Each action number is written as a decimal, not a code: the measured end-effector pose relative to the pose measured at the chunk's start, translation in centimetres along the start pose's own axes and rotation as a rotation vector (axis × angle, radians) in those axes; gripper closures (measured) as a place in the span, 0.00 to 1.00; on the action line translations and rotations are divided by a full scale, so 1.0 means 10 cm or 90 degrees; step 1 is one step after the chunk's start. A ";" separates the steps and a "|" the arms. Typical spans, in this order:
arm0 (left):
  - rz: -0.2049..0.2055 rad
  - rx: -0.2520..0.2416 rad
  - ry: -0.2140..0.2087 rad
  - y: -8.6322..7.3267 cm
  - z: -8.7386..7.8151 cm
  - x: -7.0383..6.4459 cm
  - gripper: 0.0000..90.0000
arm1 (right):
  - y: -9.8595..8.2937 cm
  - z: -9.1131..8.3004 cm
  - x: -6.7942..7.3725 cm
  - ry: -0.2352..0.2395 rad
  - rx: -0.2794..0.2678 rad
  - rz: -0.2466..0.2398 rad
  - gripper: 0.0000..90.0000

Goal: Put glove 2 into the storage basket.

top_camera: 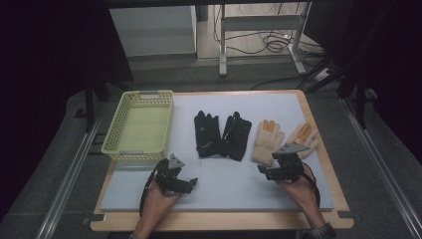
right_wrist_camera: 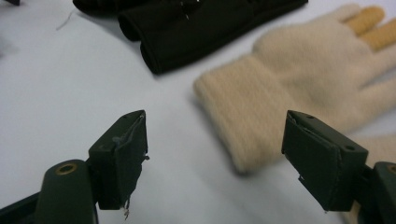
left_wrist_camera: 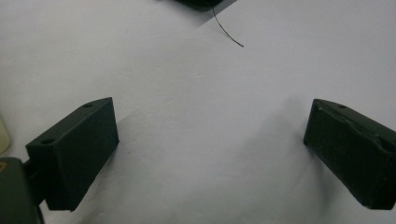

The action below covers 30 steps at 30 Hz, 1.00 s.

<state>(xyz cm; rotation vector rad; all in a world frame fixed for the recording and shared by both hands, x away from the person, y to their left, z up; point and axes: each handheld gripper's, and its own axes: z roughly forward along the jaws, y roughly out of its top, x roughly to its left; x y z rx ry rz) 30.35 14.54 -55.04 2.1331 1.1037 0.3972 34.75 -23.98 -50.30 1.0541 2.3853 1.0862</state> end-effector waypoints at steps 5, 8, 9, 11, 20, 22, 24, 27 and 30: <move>0.000 0.000 0.000 0.00 0.00 0.00 0.04 | 0.16 0.09 0.01 0.003 0.000 -0.005 0.25; 0.000 0.000 0.000 0.00 0.00 0.00 0.04 | 0.25 0.17 0.02 0.006 0.000 -0.004 0.24; 0.000 0.000 0.000 0.00 0.00 0.00 0.04 | 0.28 0.19 0.02 0.007 0.001 -0.005 0.24; 0.000 0.000 0.000 0.00 0.00 0.00 0.04 | 0.34 0.25 0.03 0.004 0.001 -0.006 0.24; 0.000 0.000 0.000 0.00 0.00 0.00 0.04 | 0.66 0.53 -0.04 -0.004 0.008 -0.006 0.26; 0.000 0.000 0.000 0.00 0.00 0.00 0.04 | 0.75 0.61 -0.07 -0.005 0.010 -0.009 0.29; 0.000 0.000 0.000 0.00 0.00 0.00 0.04 | 0.84 0.73 -0.10 -0.008 0.018 -0.016 0.35; 0.000 0.000 -0.001 0.00 0.00 0.00 0.04 | 0.89 0.81 -0.11 -0.013 0.021 -0.019 0.38; 0.000 -0.001 -0.001 0.00 0.00 0.00 0.04 | 0.98 1.01 -0.12 -0.022 0.039 -0.018 0.38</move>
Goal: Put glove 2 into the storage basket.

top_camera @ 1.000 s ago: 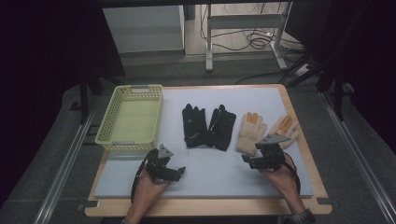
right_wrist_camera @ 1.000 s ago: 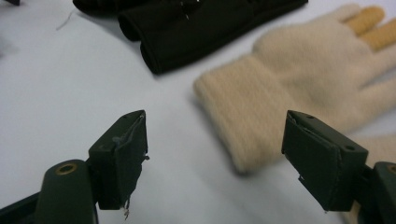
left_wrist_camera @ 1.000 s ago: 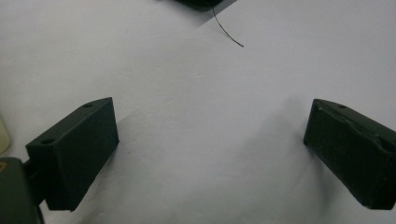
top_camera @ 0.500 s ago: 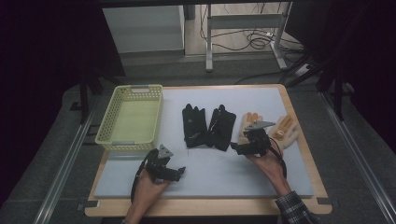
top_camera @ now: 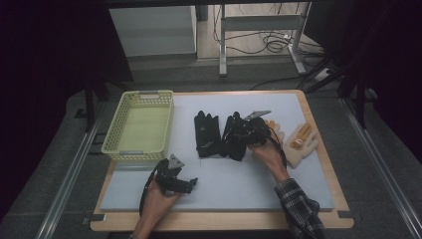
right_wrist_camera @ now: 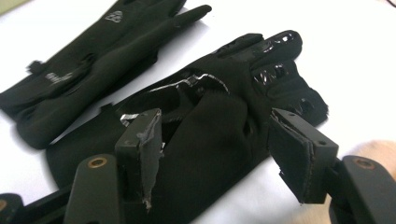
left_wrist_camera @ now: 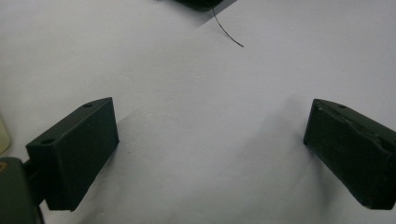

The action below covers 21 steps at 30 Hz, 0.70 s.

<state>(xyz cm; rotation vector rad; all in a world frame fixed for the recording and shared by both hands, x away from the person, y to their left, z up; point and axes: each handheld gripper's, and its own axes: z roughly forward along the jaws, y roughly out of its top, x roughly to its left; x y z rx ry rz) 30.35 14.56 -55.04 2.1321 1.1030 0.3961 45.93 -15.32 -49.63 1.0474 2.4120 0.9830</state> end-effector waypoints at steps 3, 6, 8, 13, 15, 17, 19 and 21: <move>0.000 0.000 0.000 0.00 0.00 0.00 0.04 | 0.02 0.11 -0.01 -0.005 0.008 0.006 0.34; 0.000 0.000 0.000 0.00 0.00 0.00 0.04 | 0.04 0.32 -0.03 -0.031 0.035 0.003 0.27; 0.000 0.000 0.000 0.00 0.00 0.00 0.04 | 0.04 0.40 -0.03 -0.032 0.047 0.001 0.28; 0.000 0.000 0.000 0.00 0.00 0.00 0.04 | 0.07 0.39 -0.04 0.003 0.061 0.012 0.50; 0.000 0.000 0.000 0.00 0.00 0.00 0.04 | 0.06 0.37 -0.02 -0.016 0.061 0.003 0.69; 0.000 0.000 0.000 0.00 0.00 0.00 0.04 | 0.06 0.35 -0.03 0.000 0.061 0.005 0.86; 0.000 0.000 0.000 0.00 0.00 0.00 0.04 | 0.05 0.34 -0.02 0.004 0.060 0.008 0.89; -0.001 -0.001 0.000 0.00 0.00 0.00 0.04 | 0.06 0.32 -0.01 0.004 0.060 0.007 0.90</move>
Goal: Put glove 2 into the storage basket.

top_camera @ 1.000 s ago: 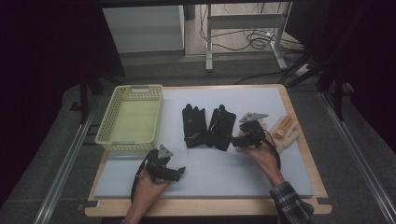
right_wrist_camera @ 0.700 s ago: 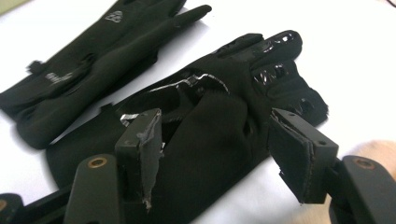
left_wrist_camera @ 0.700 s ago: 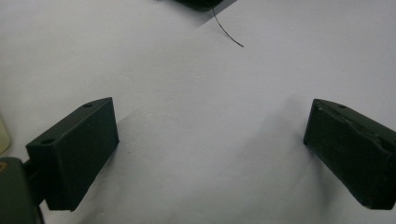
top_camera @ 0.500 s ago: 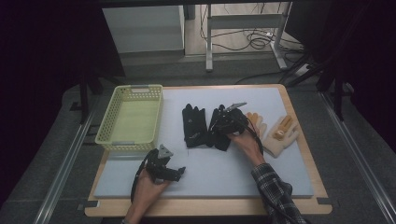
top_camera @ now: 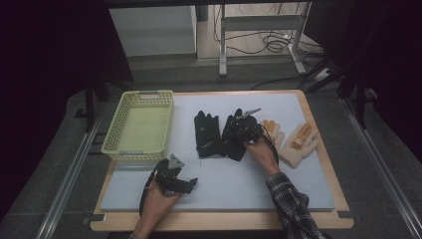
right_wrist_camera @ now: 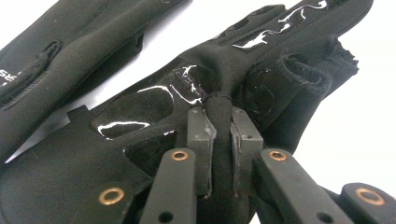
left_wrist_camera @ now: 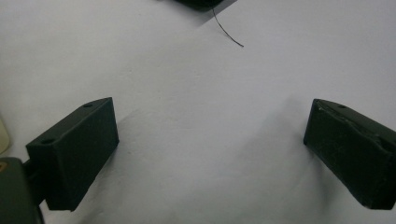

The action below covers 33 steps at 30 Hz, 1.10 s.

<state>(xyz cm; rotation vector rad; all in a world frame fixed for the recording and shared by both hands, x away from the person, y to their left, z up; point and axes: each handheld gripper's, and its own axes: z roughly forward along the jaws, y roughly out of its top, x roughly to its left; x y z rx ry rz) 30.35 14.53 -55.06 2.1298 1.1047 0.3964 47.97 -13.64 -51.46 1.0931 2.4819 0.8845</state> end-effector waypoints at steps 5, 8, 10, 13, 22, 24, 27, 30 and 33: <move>0.001 0.001 0.000 0.00 0.00 0.00 0.04 | -0.02 -0.20 -0.01 0.002 -0.024 0.006 0.90; 0.001 0.001 0.000 0.00 0.00 0.00 0.04 | -0.03 -0.40 -0.01 0.011 -0.041 0.006 0.90; 0.001 0.001 0.000 0.00 0.00 0.00 0.04 | -0.05 -0.52 0.00 0.022 -0.053 -0.001 0.90; 0.001 0.001 0.000 0.00 0.00 0.00 0.04 | -0.07 -0.72 0.05 0.045 -0.073 0.001 0.90; 0.003 0.001 0.000 0.00 0.00 0.00 0.04 | -0.28 -1.18 0.46 0.103 -0.089 -0.045 0.90; 0.001 -0.001 0.000 0.00 0.00 0.00 0.04 | -0.37 -1.21 0.57 0.116 -0.085 -0.051 0.90; 0.001 -0.002 0.001 0.00 0.00 0.00 0.04 | -0.52 -1.20 0.72 0.134 -0.079 -0.055 0.90; -0.001 -0.001 0.001 0.00 0.00 0.00 0.04 | -0.66 -1.12 0.80 0.140 -0.073 -0.055 0.89; -0.001 -0.001 0.001 0.00 0.00 0.00 0.04 | -0.78 -0.98 0.84 0.153 -0.055 -0.061 0.89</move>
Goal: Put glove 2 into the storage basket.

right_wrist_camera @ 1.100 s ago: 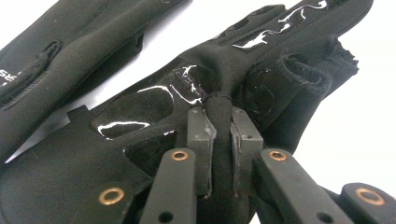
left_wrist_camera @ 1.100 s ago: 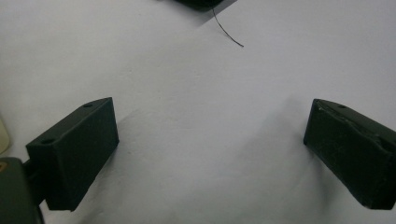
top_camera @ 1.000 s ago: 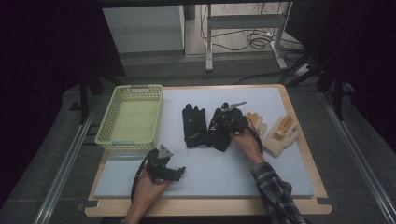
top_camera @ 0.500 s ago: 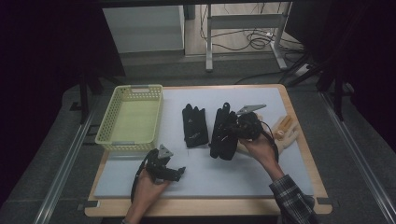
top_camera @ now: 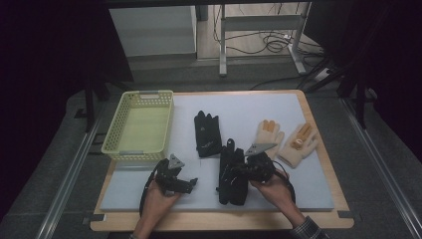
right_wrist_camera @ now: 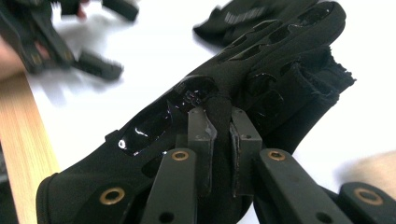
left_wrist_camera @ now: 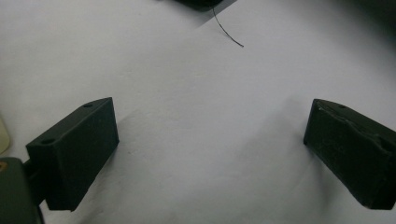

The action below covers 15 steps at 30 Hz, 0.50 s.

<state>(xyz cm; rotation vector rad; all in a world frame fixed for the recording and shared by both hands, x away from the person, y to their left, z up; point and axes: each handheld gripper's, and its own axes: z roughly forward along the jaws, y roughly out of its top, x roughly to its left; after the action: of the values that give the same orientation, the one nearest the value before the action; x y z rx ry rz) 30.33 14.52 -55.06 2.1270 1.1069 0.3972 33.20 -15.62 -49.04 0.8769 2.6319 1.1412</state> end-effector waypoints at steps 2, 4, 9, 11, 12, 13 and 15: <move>0.000 0.000 0.000 0.00 0.00 0.00 0.04 | -0.08 0.08 0.02 0.005 0.013 -0.009 0.88; 0.003 0.002 0.000 0.00 0.00 0.00 0.04 | -0.14 0.15 0.03 0.005 0.030 -0.016 0.77; 0.000 -0.001 0.000 0.00 0.00 0.00 0.04 | -0.14 0.05 -0.01 -0.011 0.001 -0.014 0.55; 0.000 0.000 0.000 0.00 0.00 0.00 0.04 | -0.11 -0.04 -0.06 -0.025 -0.011 -0.013 0.53; 0.000 0.000 0.000 0.00 0.00 0.00 0.04 | -0.09 -0.08 -0.09 -0.033 -0.014 -0.010 0.53; 0.000 0.000 0.000 0.00 0.00 0.00 0.04 | -0.09 -0.08 -0.09 -0.033 -0.014 -0.010 0.53; 0.000 0.000 0.000 0.00 0.00 0.00 0.04 | -0.07 -0.09 -0.13 -0.039 -0.020 -0.008 0.53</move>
<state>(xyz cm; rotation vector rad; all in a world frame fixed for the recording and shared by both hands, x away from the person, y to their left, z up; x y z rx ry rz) 30.33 14.51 -55.06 2.1268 1.1068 0.3972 33.65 -17.36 -49.06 0.8740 2.5609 1.1309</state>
